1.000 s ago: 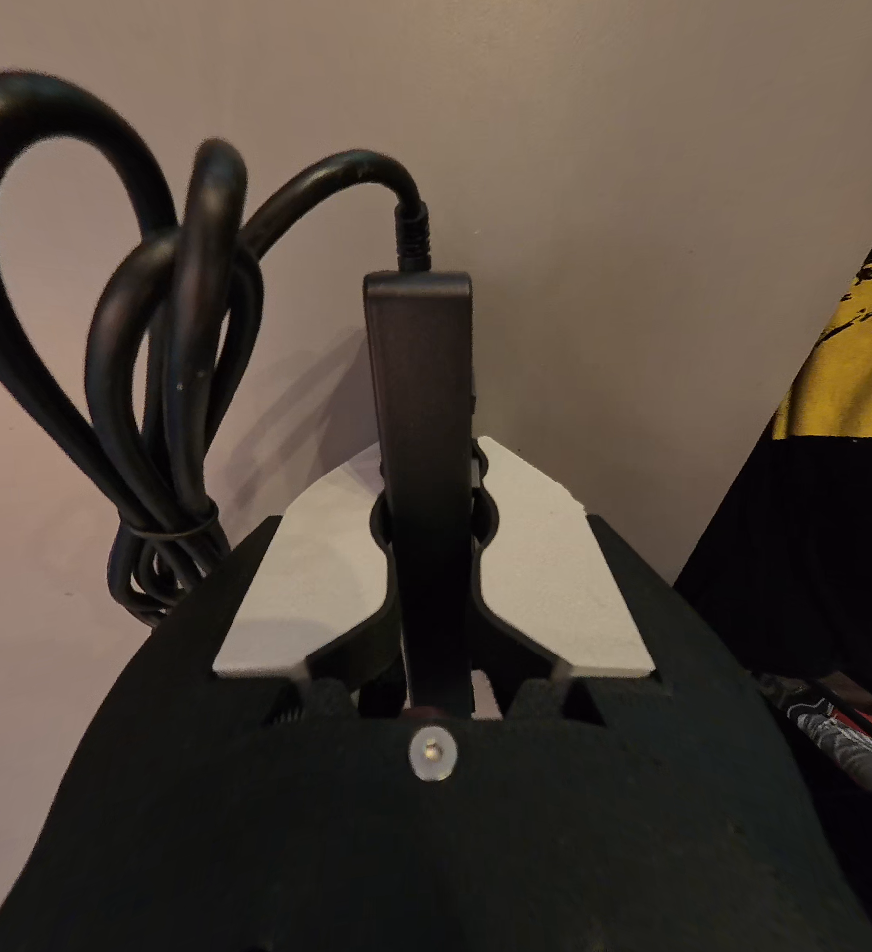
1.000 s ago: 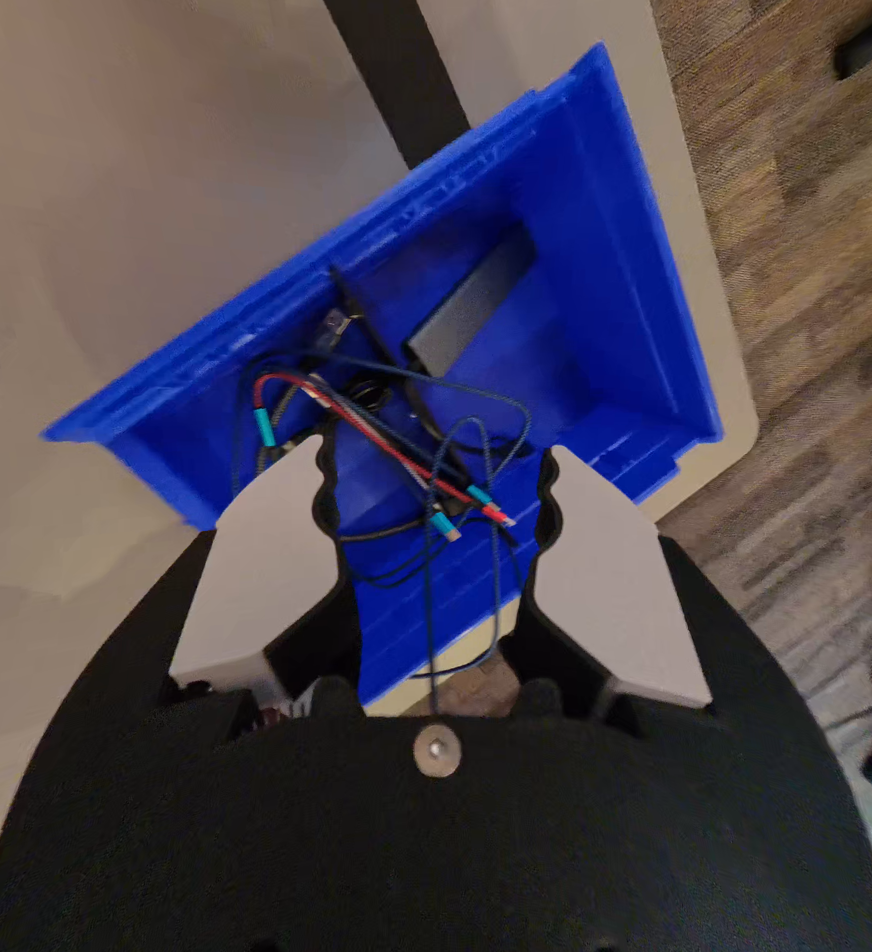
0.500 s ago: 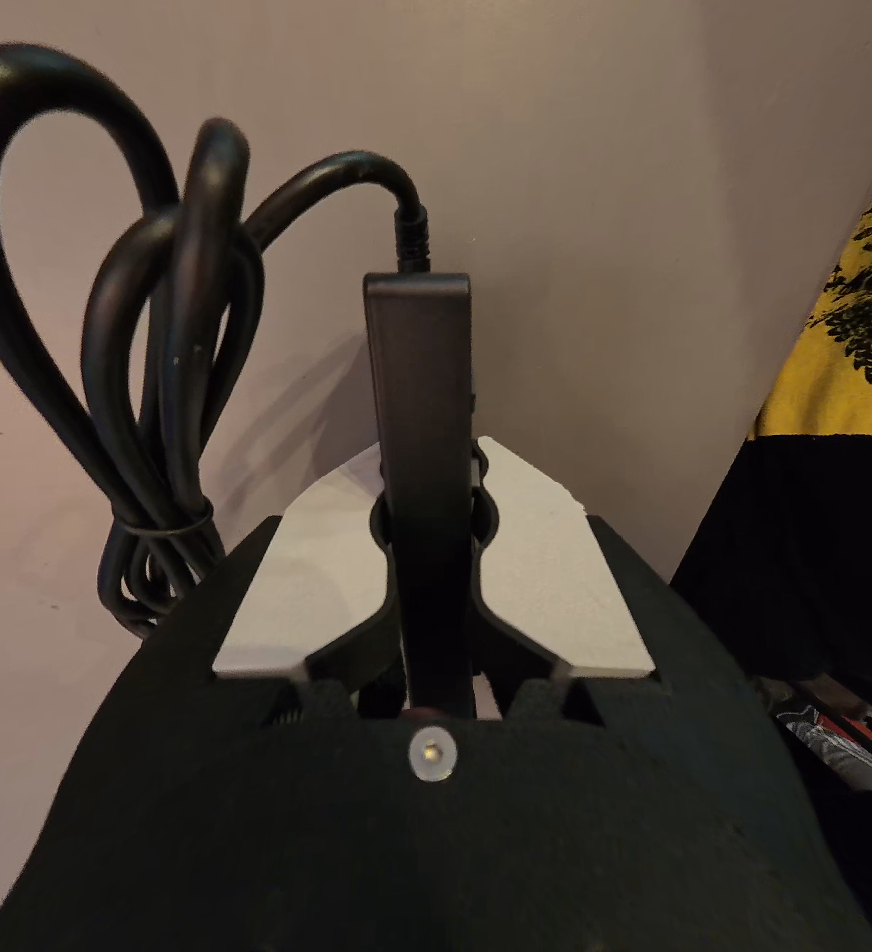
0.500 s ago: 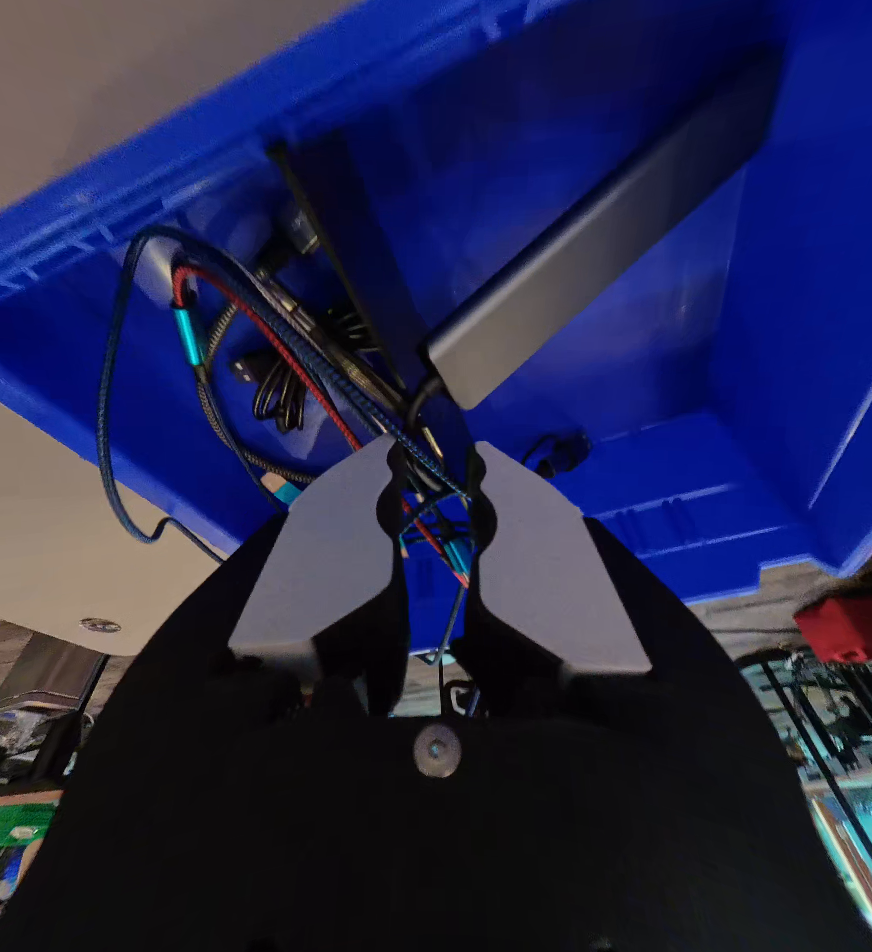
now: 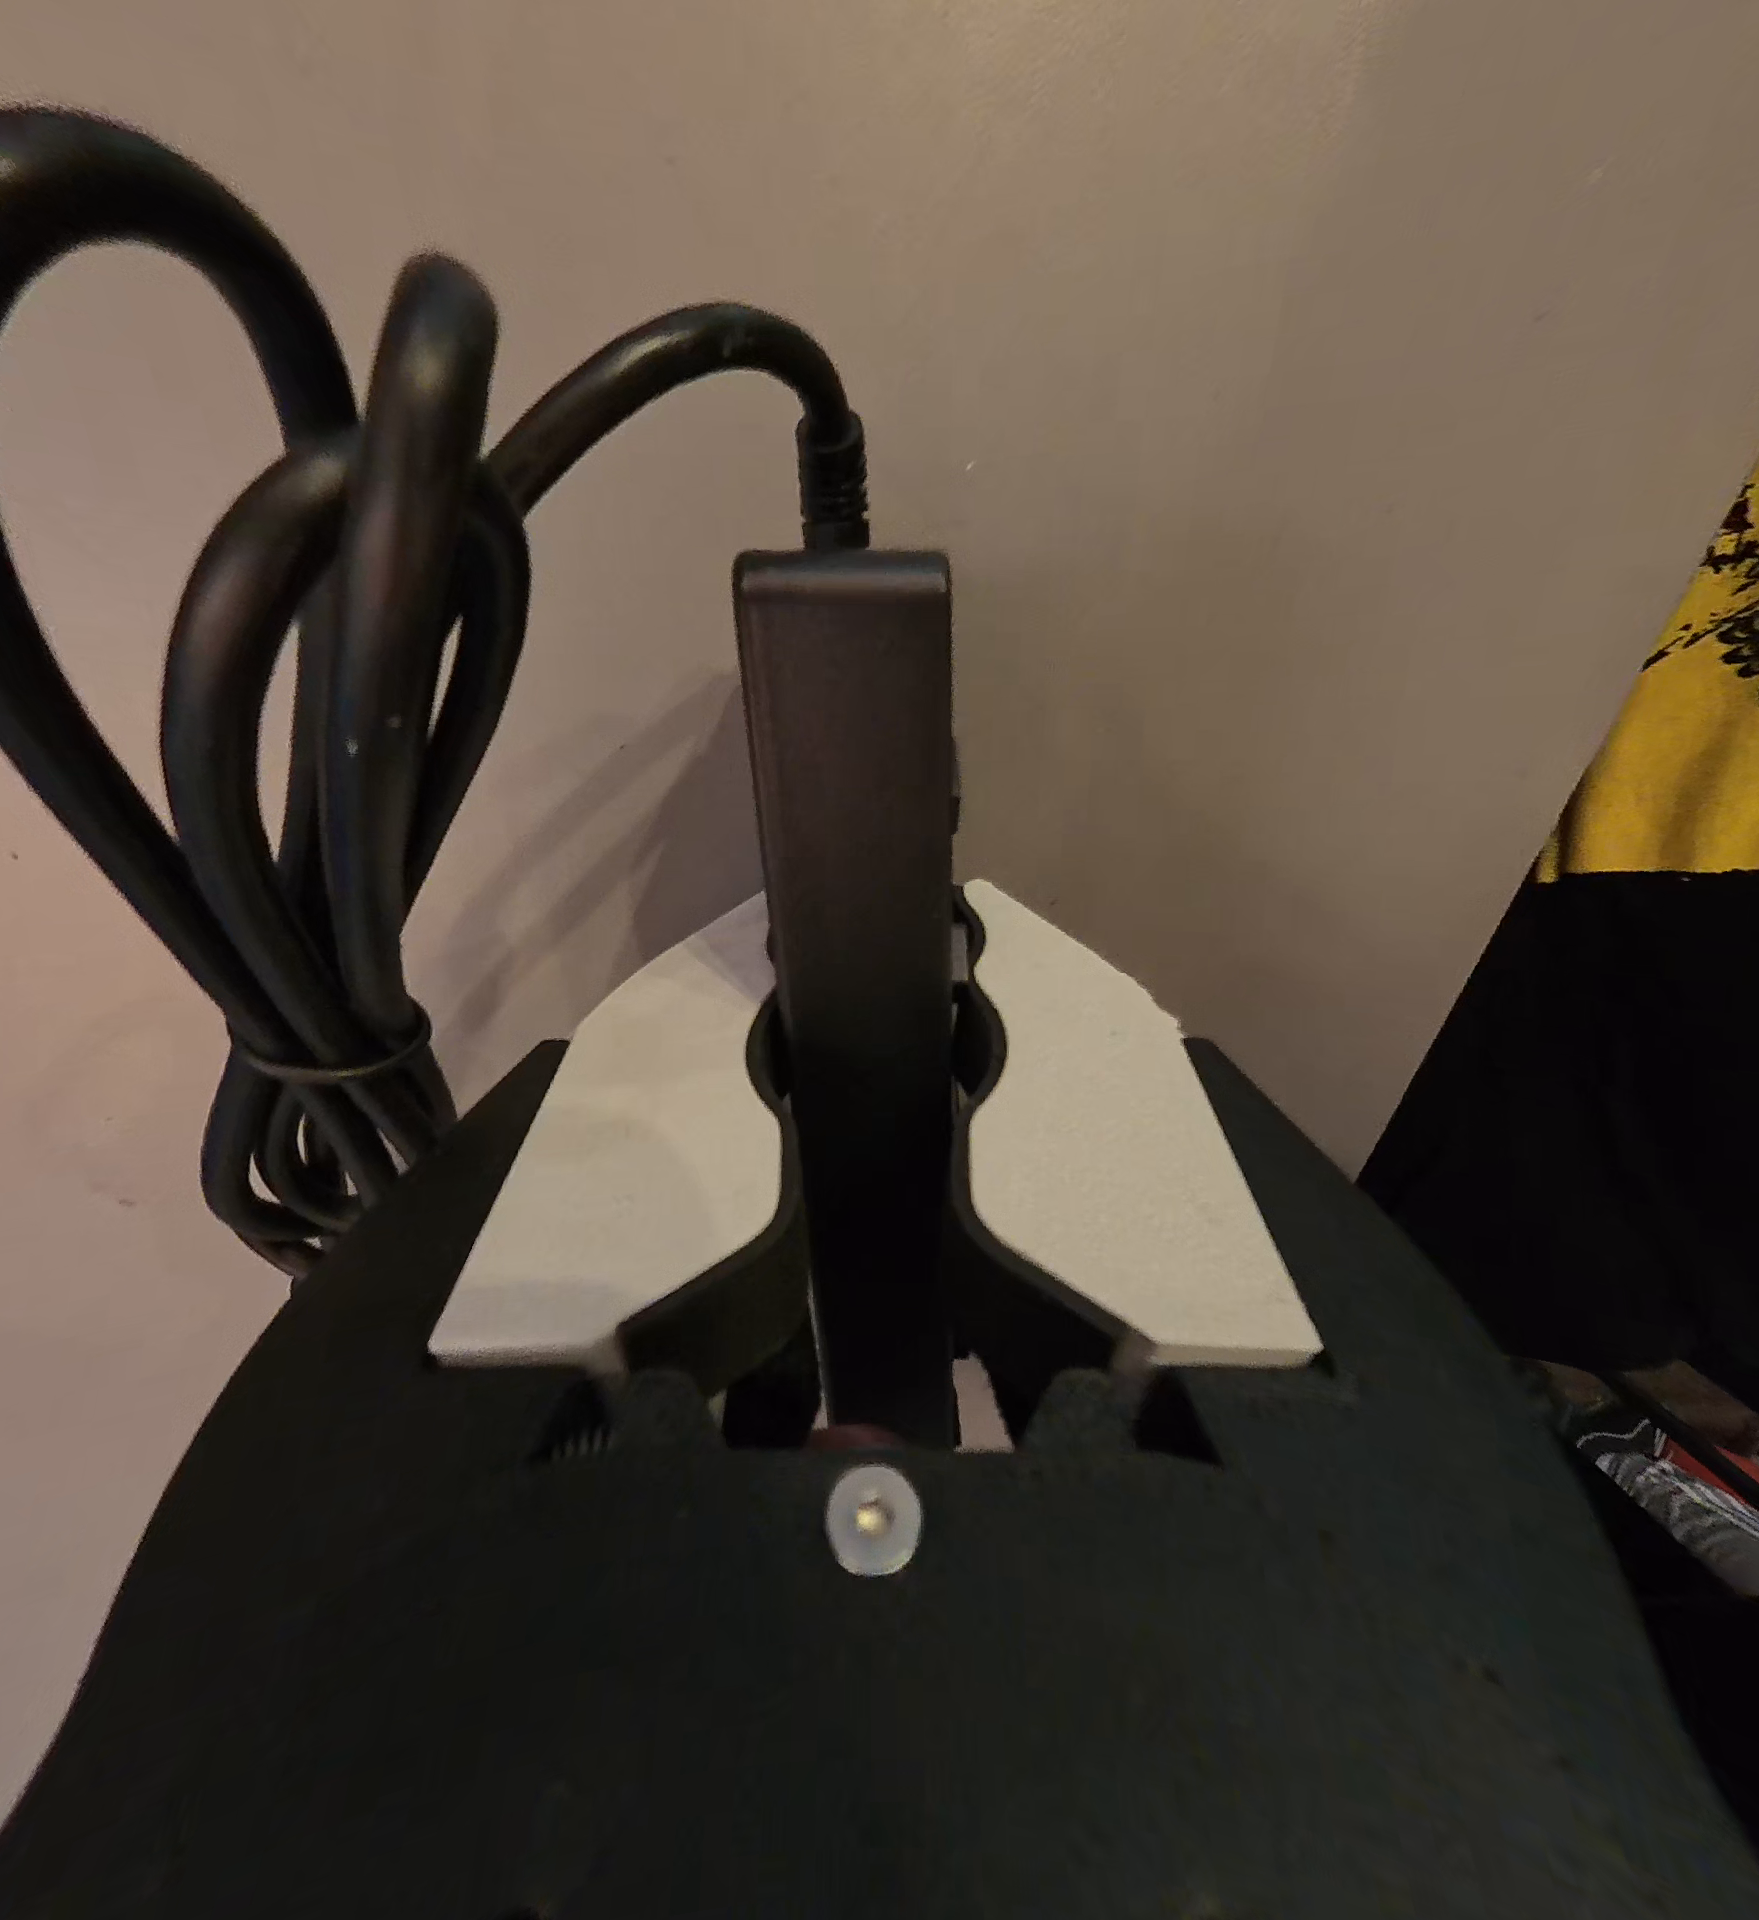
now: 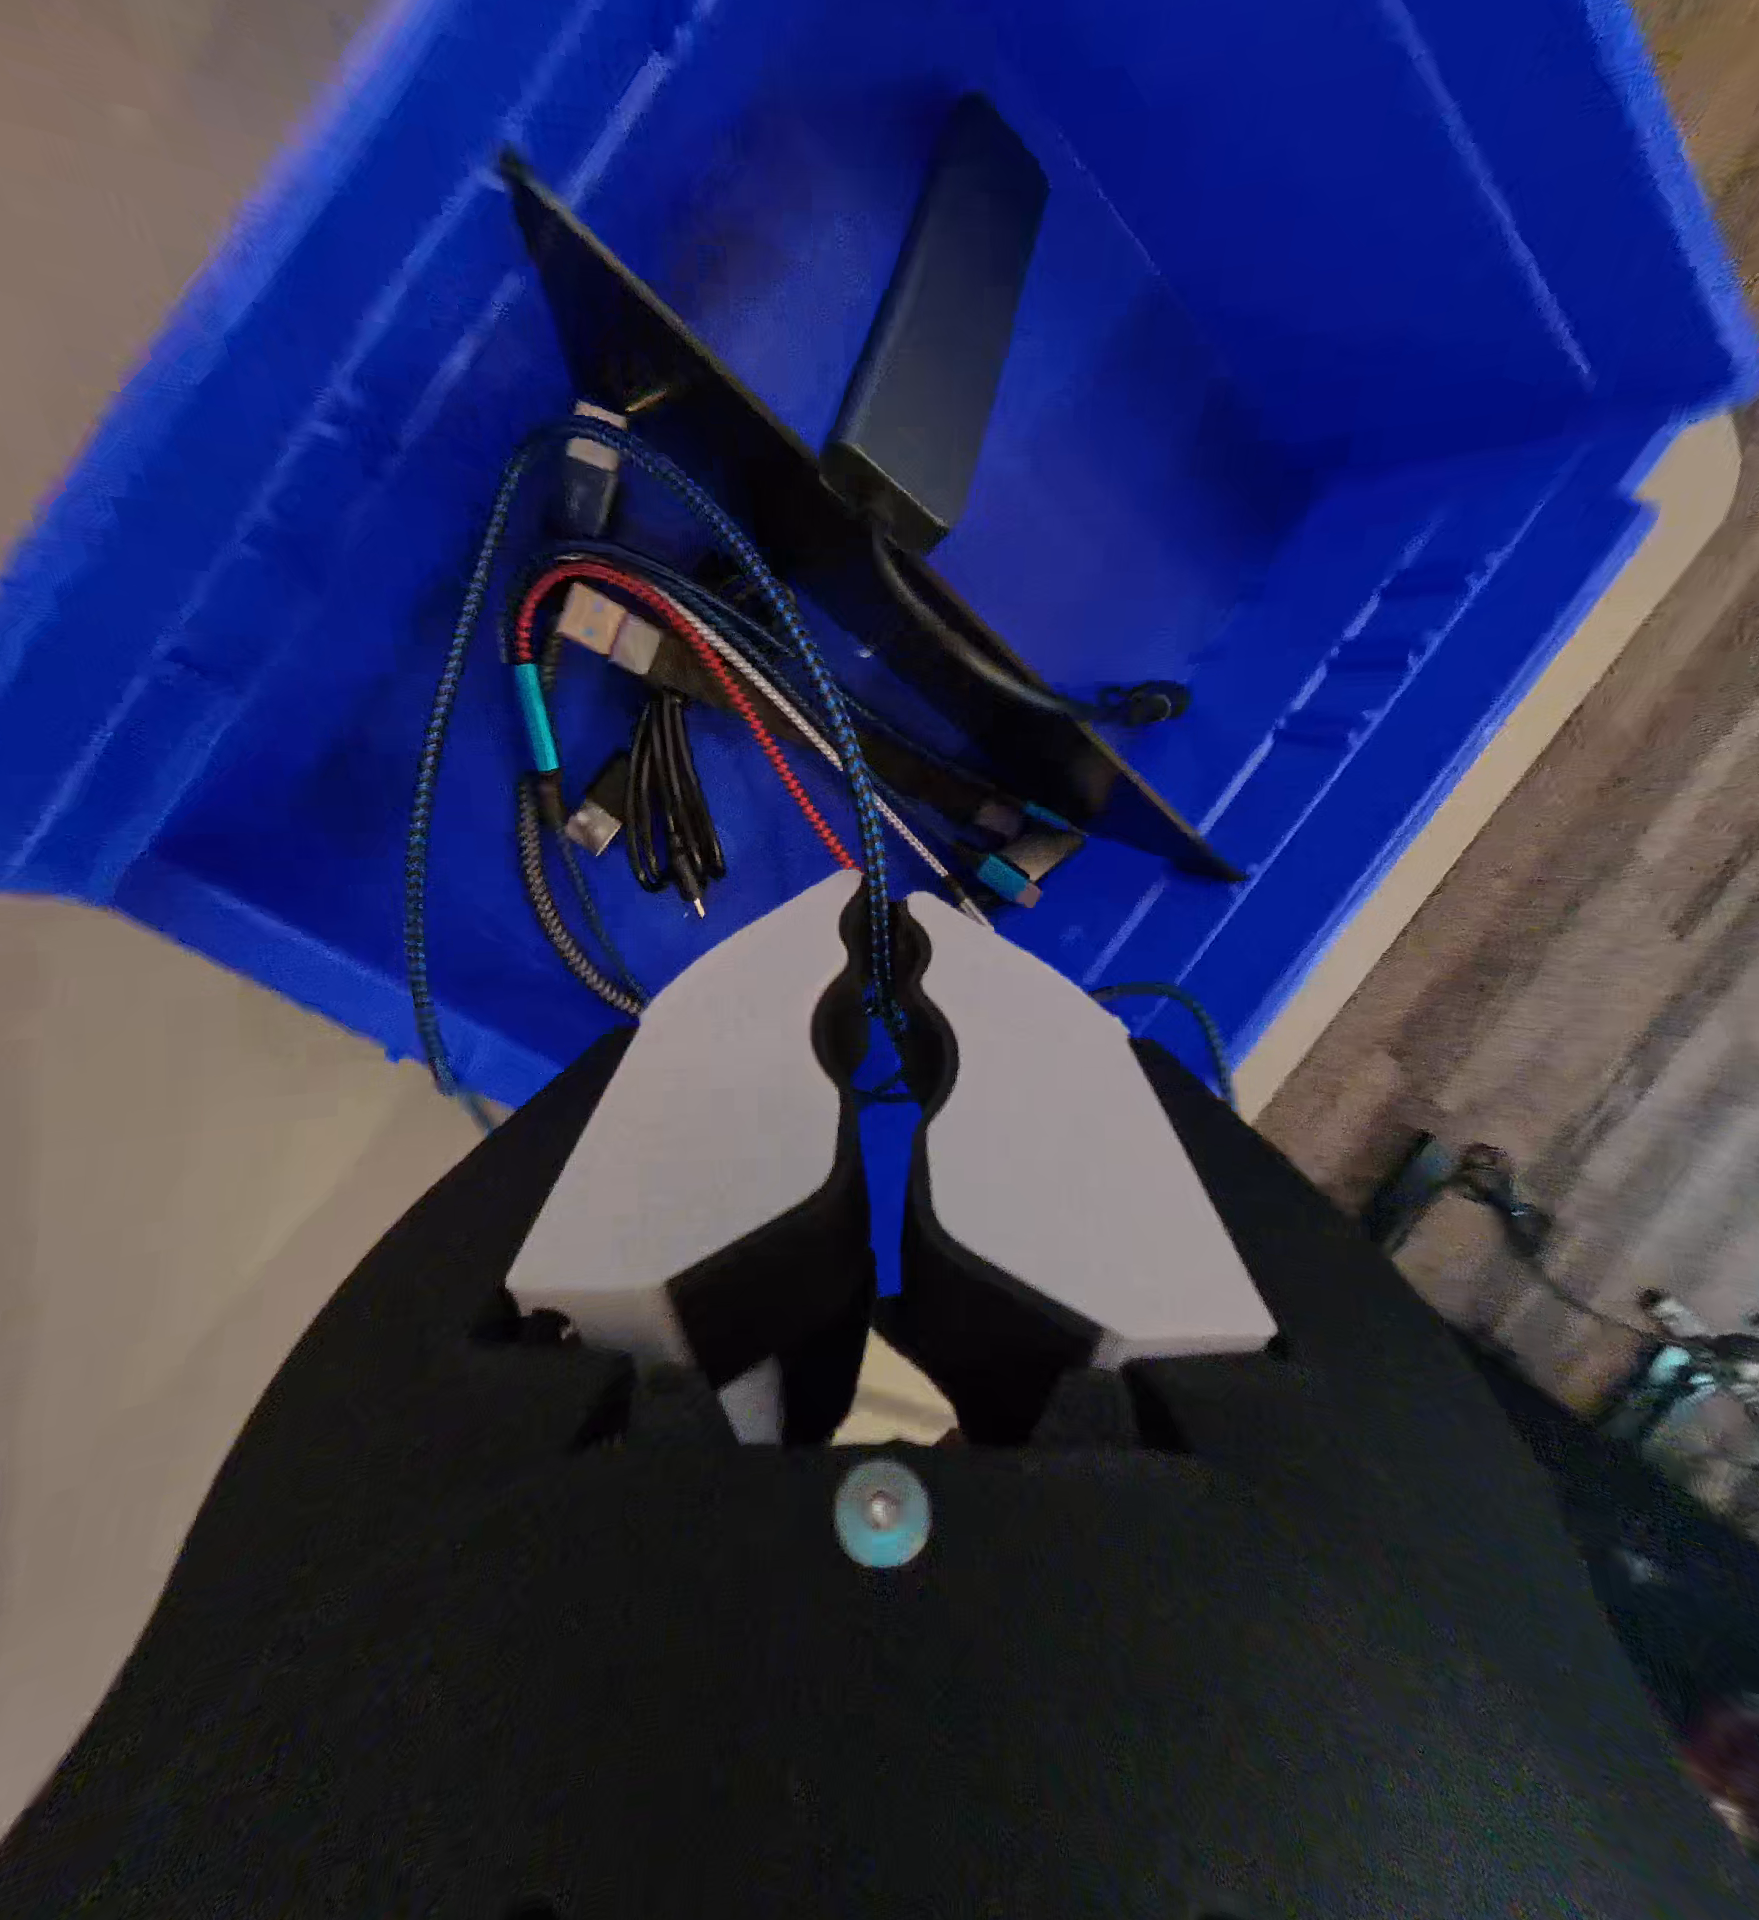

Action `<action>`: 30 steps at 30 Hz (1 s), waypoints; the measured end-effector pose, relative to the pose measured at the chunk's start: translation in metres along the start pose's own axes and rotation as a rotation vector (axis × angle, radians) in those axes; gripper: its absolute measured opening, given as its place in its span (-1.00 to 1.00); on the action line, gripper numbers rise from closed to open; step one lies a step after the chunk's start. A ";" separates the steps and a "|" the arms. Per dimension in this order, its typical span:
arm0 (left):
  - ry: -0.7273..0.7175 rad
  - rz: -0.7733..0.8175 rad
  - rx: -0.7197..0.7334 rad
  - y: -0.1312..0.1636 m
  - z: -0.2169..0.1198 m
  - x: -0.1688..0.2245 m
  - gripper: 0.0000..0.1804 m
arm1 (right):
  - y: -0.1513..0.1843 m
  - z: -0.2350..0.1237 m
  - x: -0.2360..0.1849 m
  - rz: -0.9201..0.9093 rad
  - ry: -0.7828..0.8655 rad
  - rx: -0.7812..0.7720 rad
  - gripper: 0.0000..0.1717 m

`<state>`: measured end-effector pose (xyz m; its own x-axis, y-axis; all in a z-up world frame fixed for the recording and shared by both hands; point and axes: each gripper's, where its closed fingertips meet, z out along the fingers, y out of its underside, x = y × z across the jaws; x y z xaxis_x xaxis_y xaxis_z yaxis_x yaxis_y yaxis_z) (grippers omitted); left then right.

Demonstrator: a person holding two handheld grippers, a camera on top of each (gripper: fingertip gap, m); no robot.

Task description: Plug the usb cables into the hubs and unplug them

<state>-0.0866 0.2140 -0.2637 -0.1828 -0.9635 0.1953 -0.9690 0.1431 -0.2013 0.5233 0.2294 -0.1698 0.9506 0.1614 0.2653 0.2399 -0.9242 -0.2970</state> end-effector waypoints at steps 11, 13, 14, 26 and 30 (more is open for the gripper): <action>-0.002 0.008 -0.007 -0.002 0.001 0.001 -0.71 | -0.008 0.087 -0.062 -0.025 -0.275 0.050 -0.99; -0.002 0.009 -0.006 -0.003 0.002 0.001 -0.71 | -0.006 0.088 -0.061 -0.095 -0.281 -0.071 -1.00; -0.003 0.008 -0.006 -0.003 0.002 0.001 -0.71 | -0.004 0.087 -0.058 -0.139 -0.265 -0.138 -1.00; 0.017 0.006 0.012 -0.002 0.002 0.000 -0.71 | -0.004 -0.043 -0.030 -0.166 -0.129 0.025 -0.11; -0.008 -0.005 0.043 -0.007 -0.003 -0.004 -0.72 | 0.029 -0.077 -0.018 -0.067 -0.064 0.115 -0.17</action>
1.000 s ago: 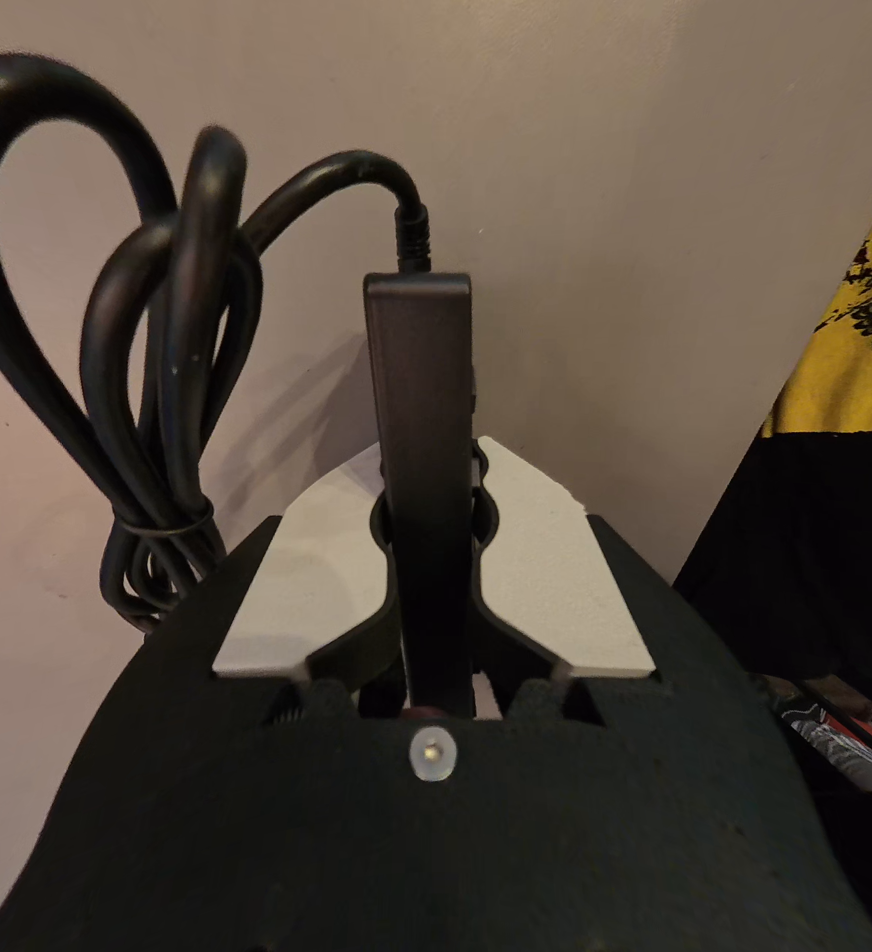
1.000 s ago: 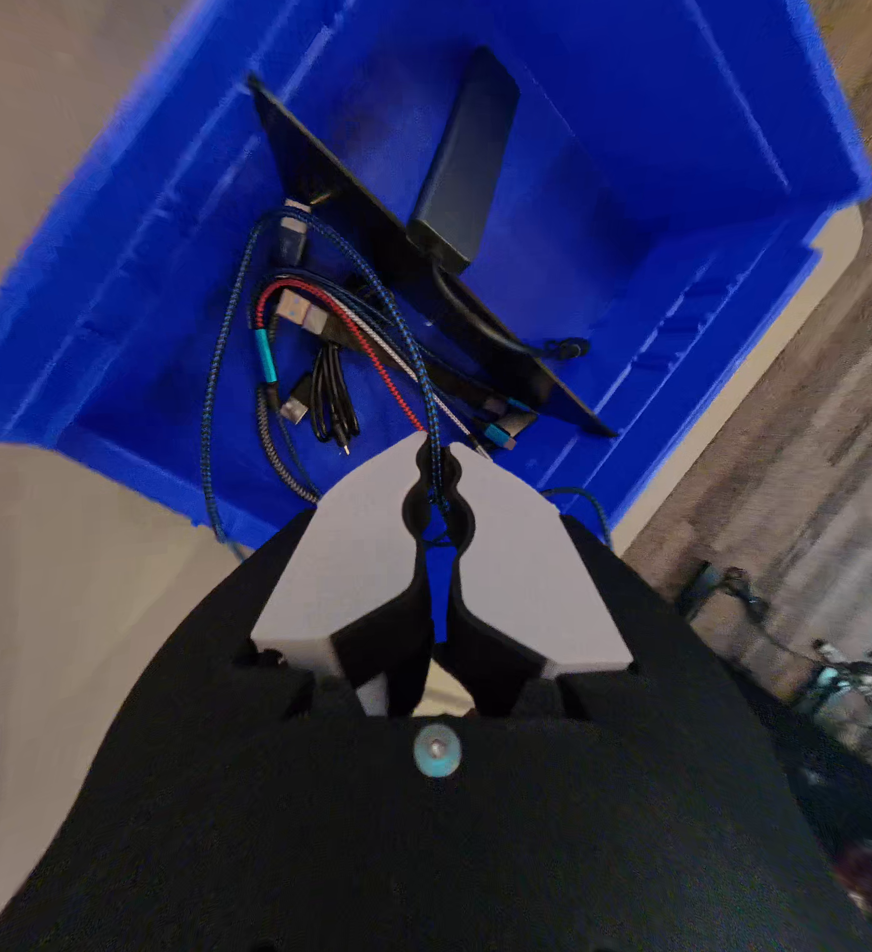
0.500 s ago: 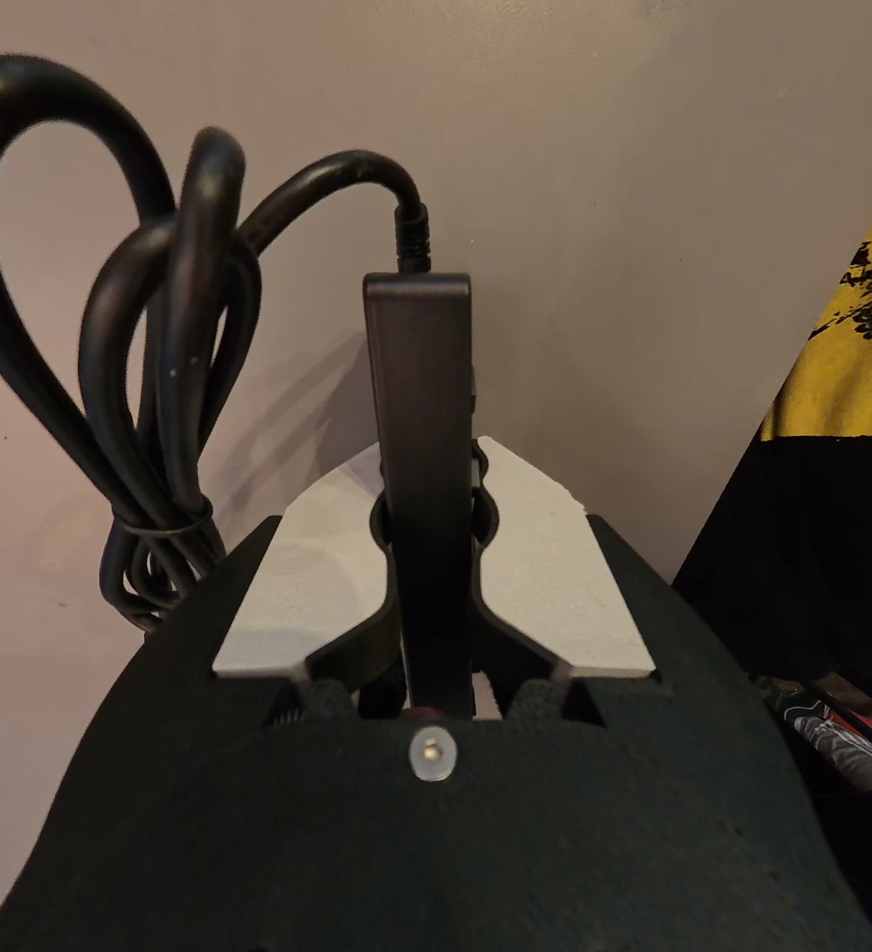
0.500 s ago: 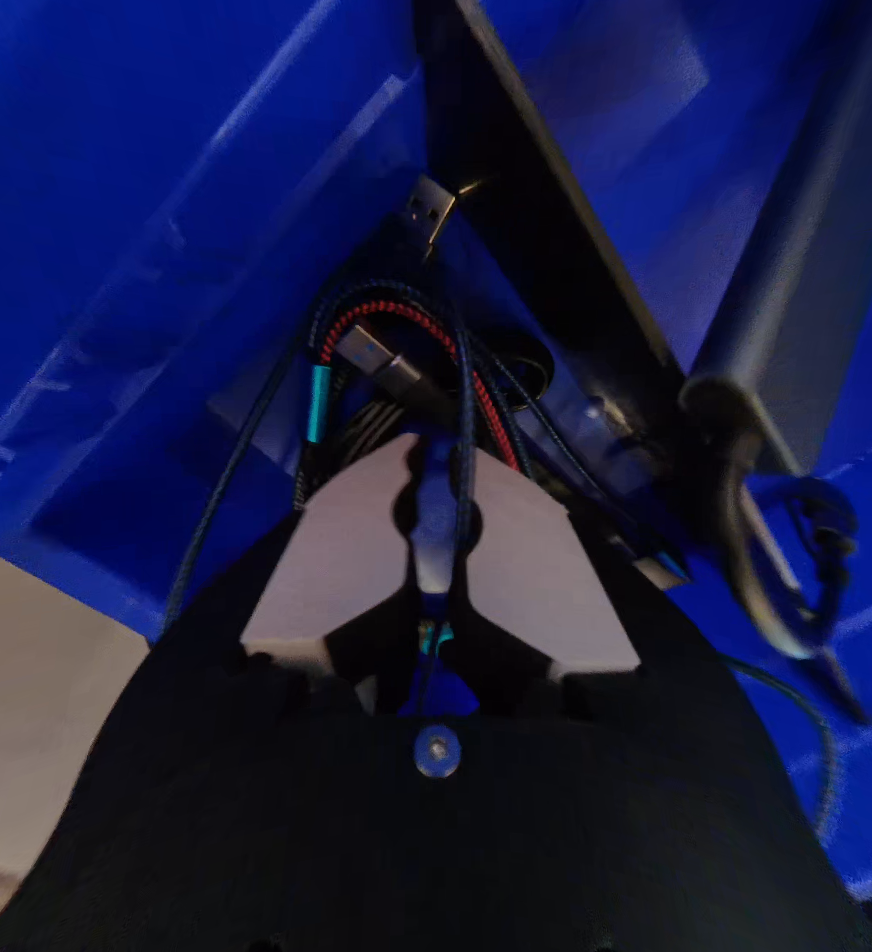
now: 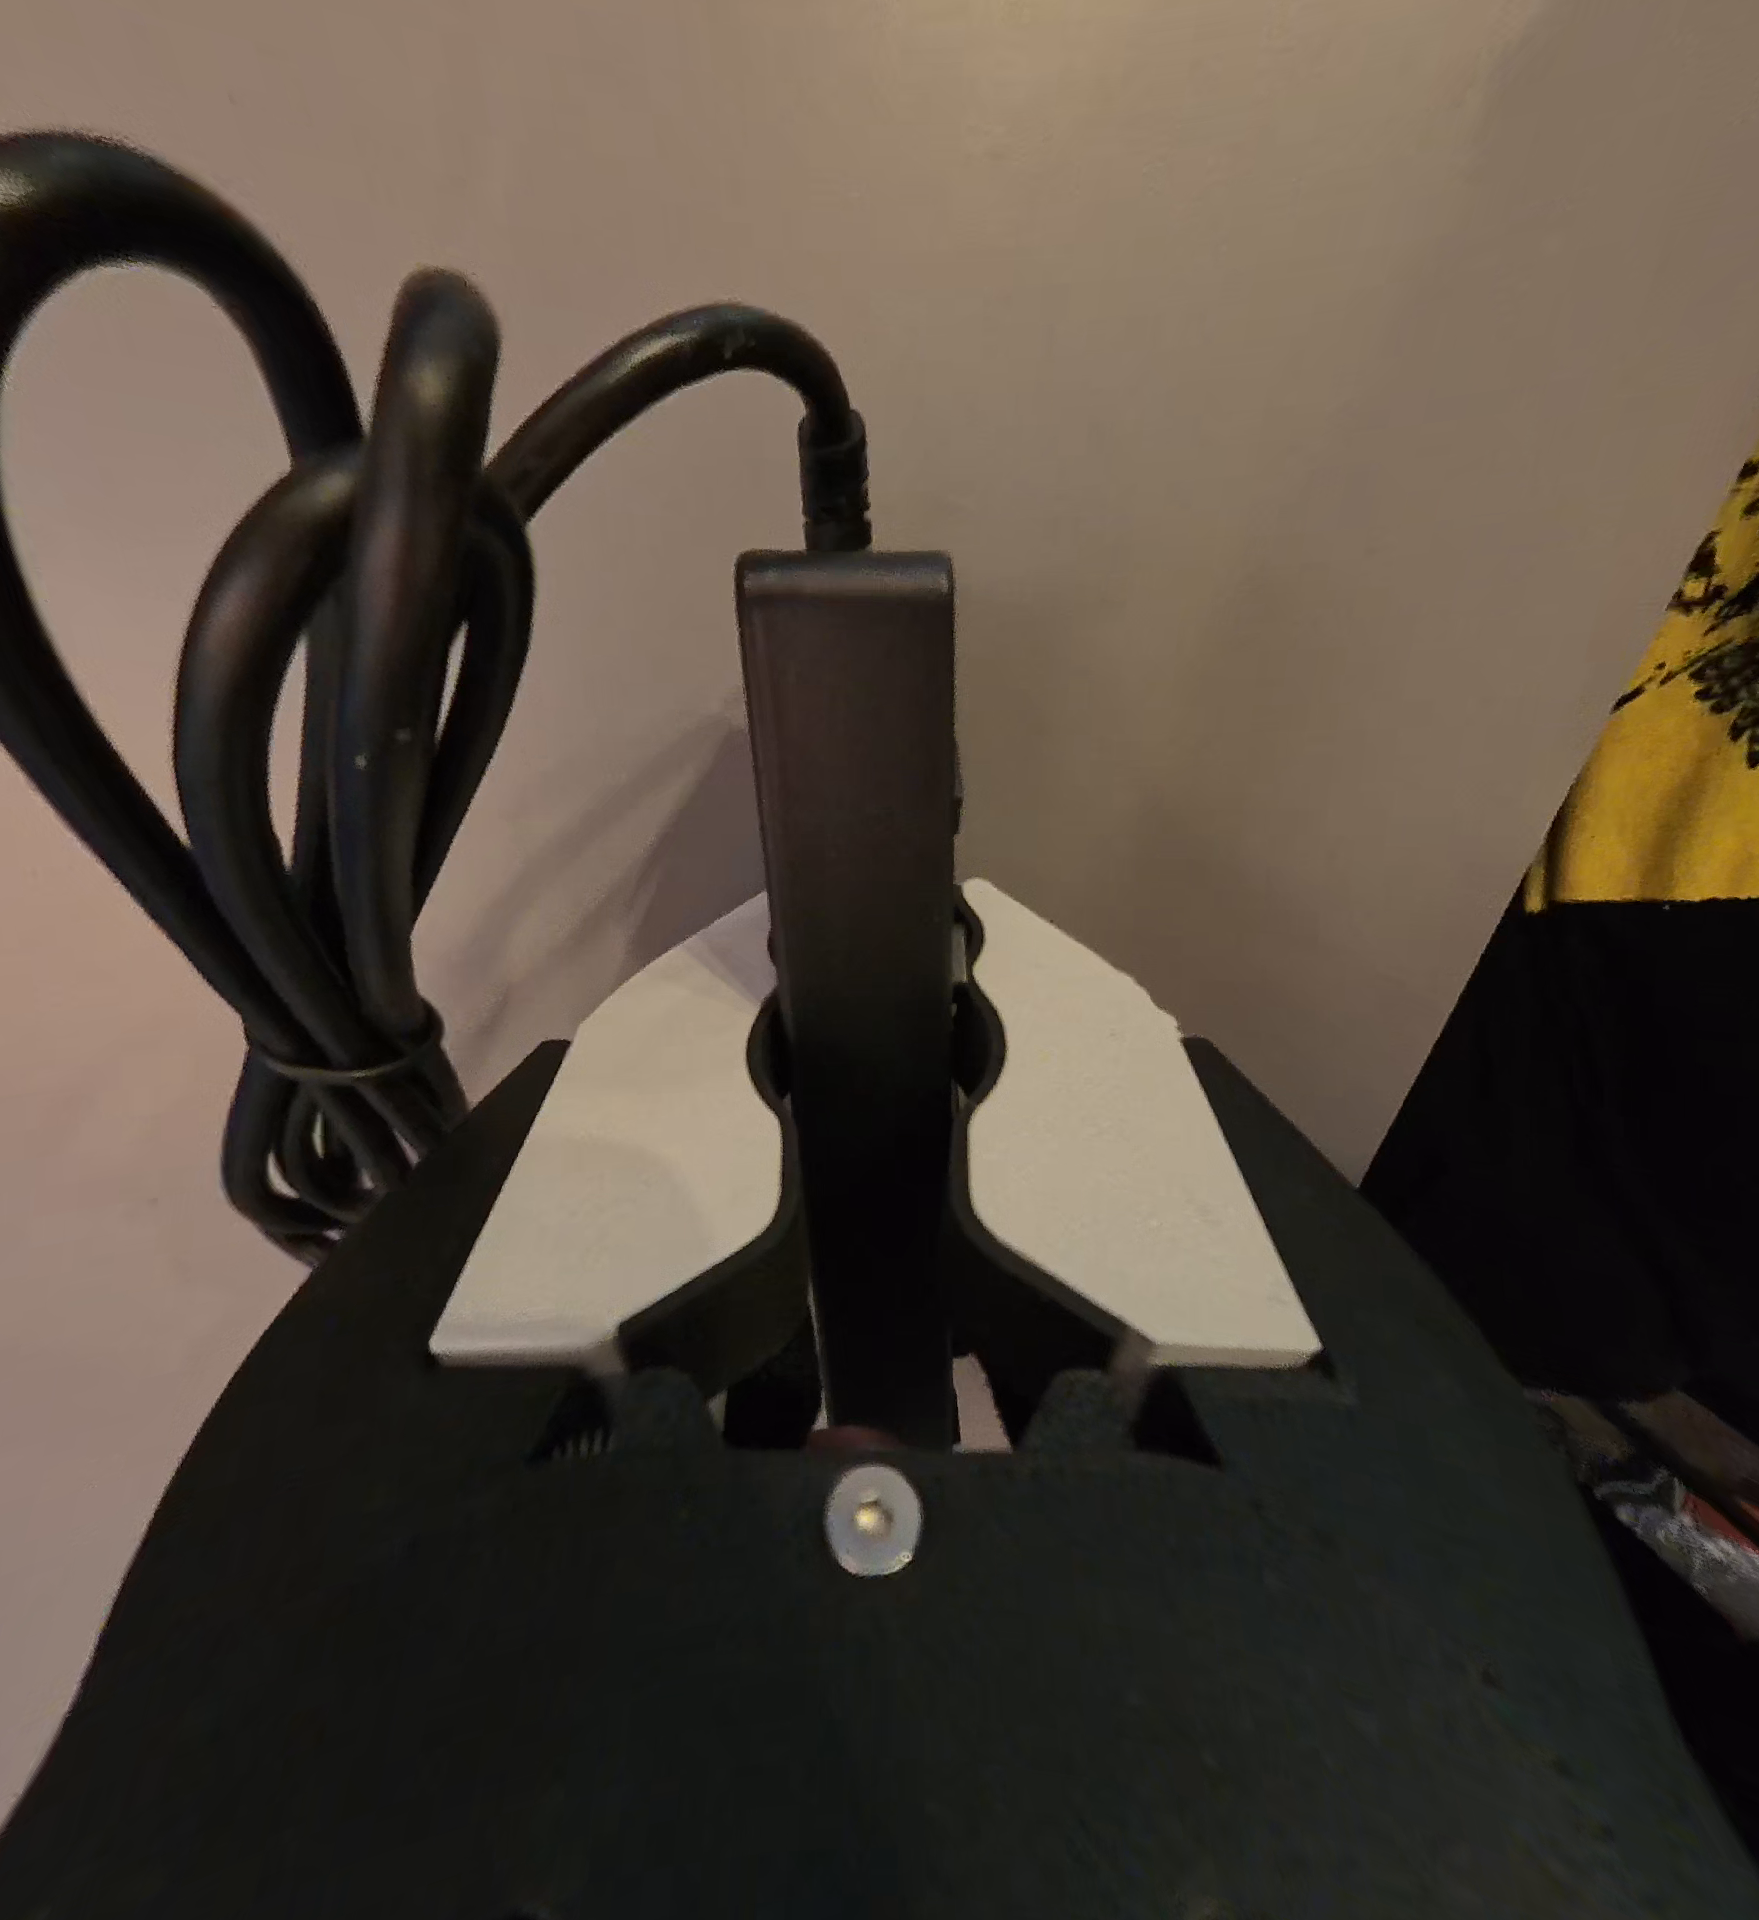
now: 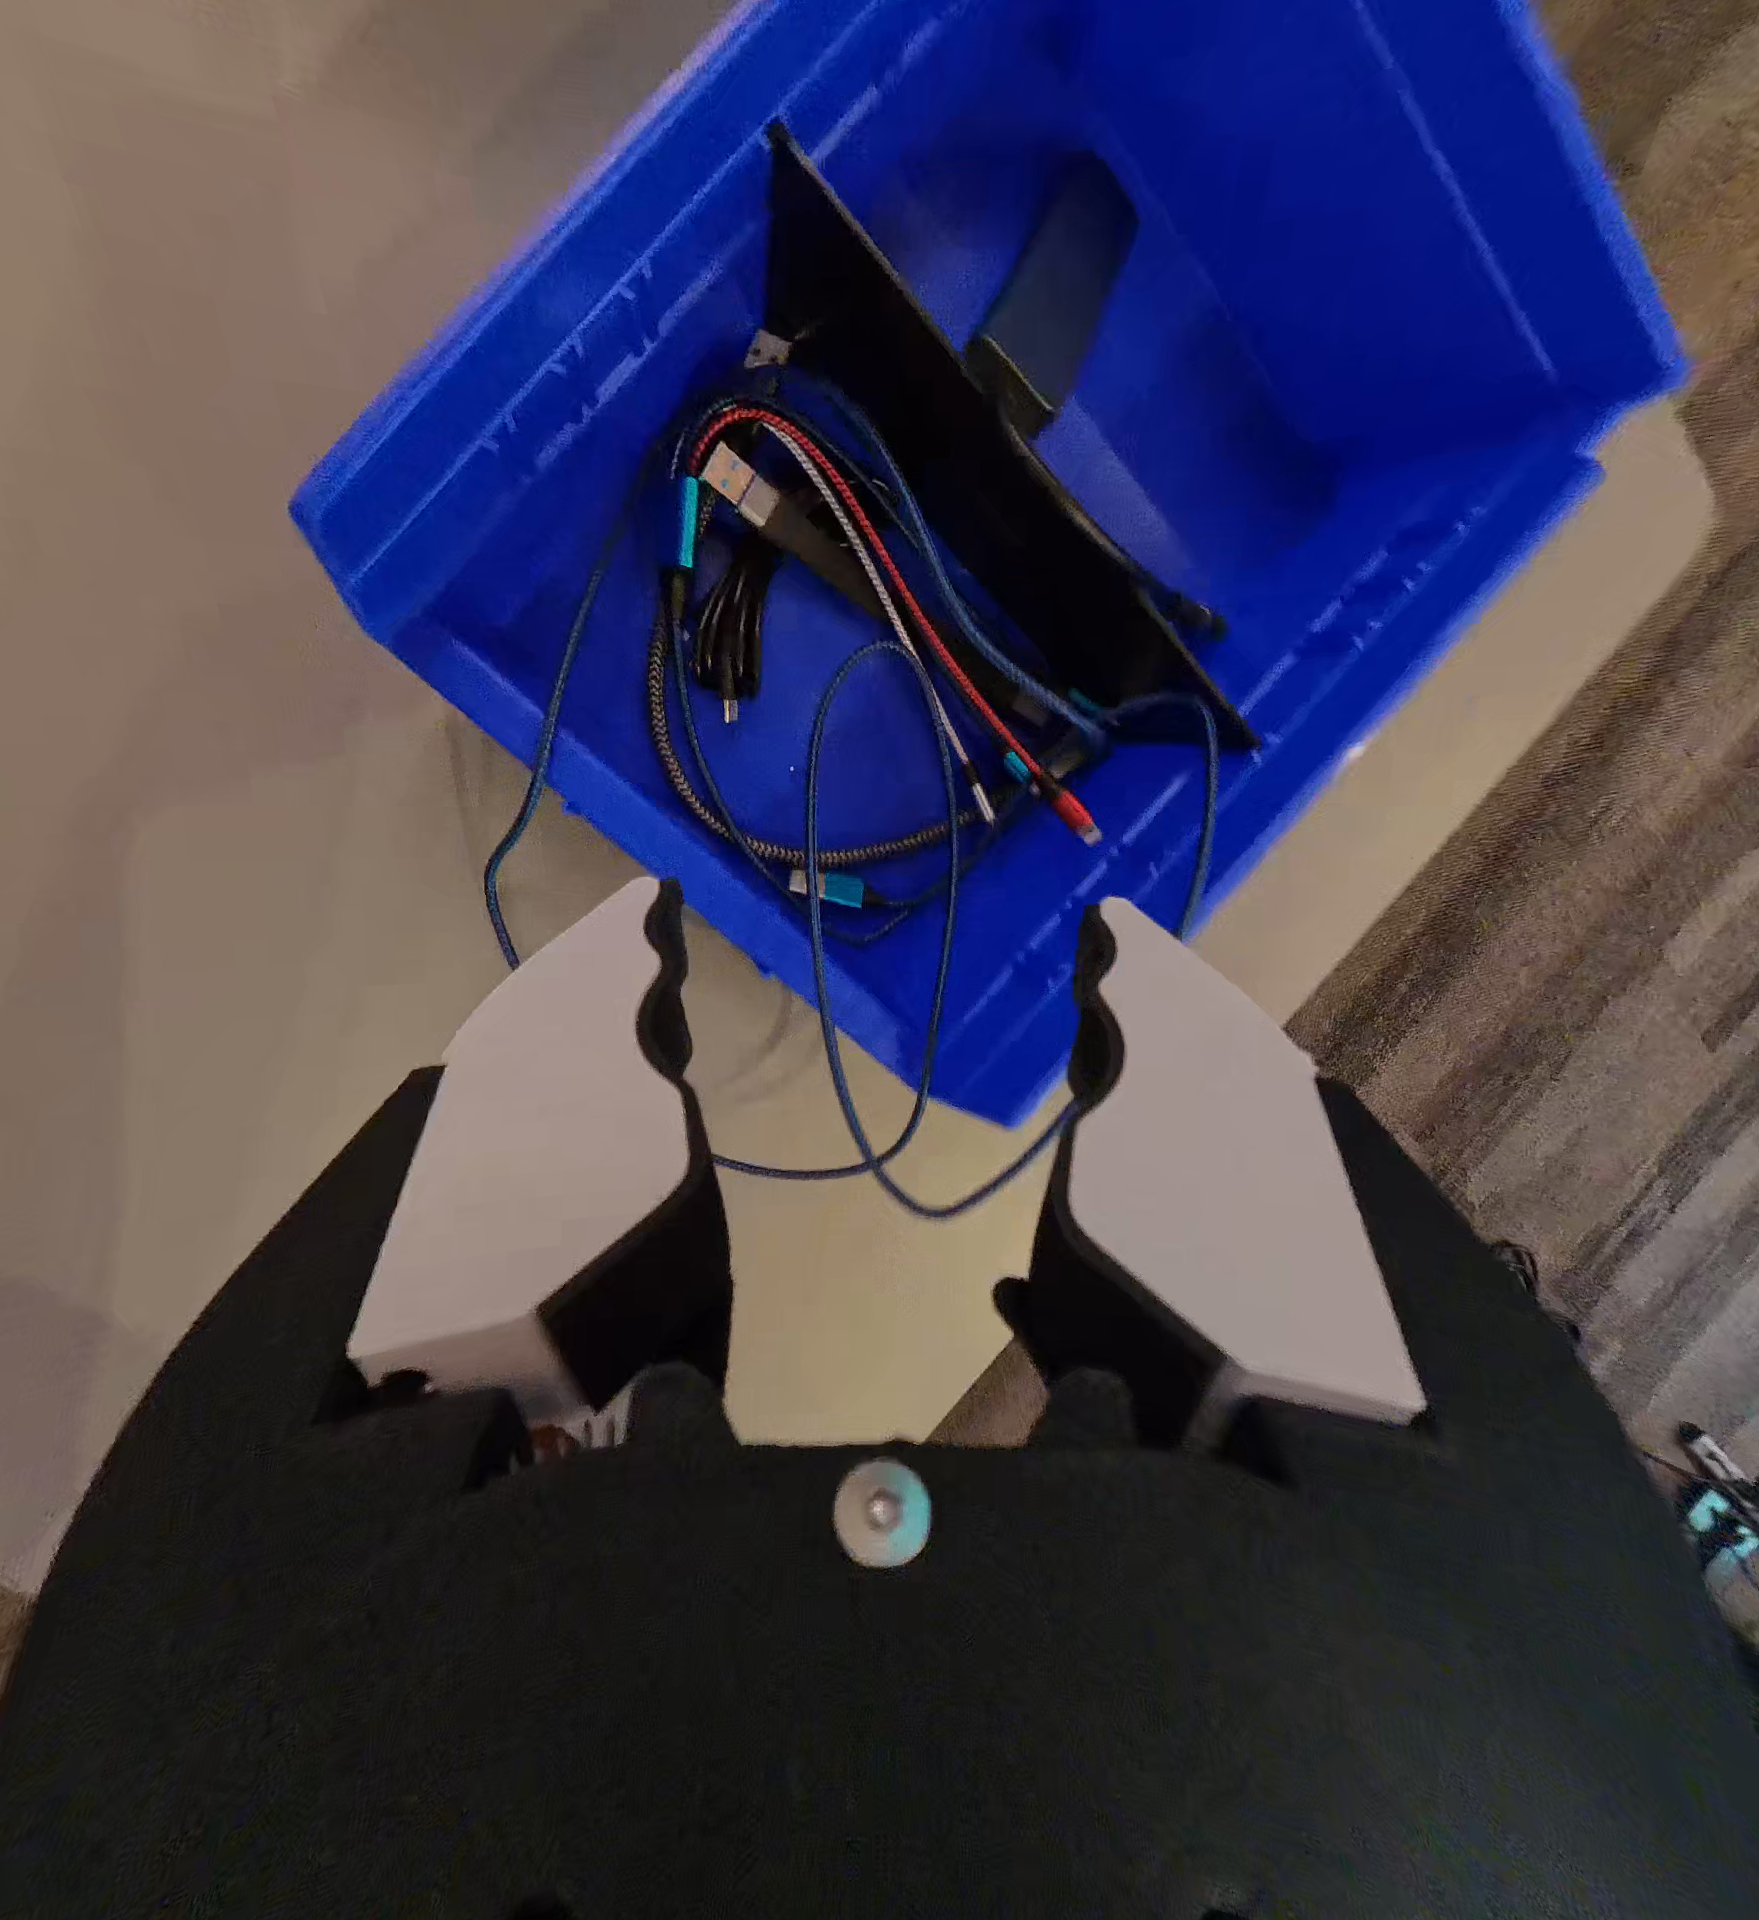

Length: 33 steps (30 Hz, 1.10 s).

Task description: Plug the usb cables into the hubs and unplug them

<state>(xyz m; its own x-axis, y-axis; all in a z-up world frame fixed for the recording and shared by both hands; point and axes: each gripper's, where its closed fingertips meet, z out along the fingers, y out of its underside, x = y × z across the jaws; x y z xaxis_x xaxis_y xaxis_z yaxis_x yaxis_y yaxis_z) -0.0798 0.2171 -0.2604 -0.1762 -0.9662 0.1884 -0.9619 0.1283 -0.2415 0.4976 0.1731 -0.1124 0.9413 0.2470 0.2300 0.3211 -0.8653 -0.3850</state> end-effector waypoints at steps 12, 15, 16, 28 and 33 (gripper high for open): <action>-0.123 0.068 0.313 -0.132 -0.049 -0.026 -0.72 | 0.042 0.016 -0.124 0.100 -0.242 0.407 -0.58; -0.105 0.116 0.397 -0.175 -0.044 -0.019 -0.72 | -0.003 0.010 -0.189 0.045 -0.406 0.606 -0.42; -0.084 0.122 0.437 -0.190 -0.041 -0.014 -0.72 | -0.022 0.003 -0.215 0.030 -0.485 0.677 -0.38; 0.134 0.194 0.702 -0.261 -0.028 0.034 -0.71 | -0.121 -0.037 -0.328 0.093 -1.057 1.018 -0.69; 0.096 0.156 0.792 -0.259 -0.047 0.024 -0.48 | -0.126 -0.050 -0.298 0.007 -0.913 1.006 -0.73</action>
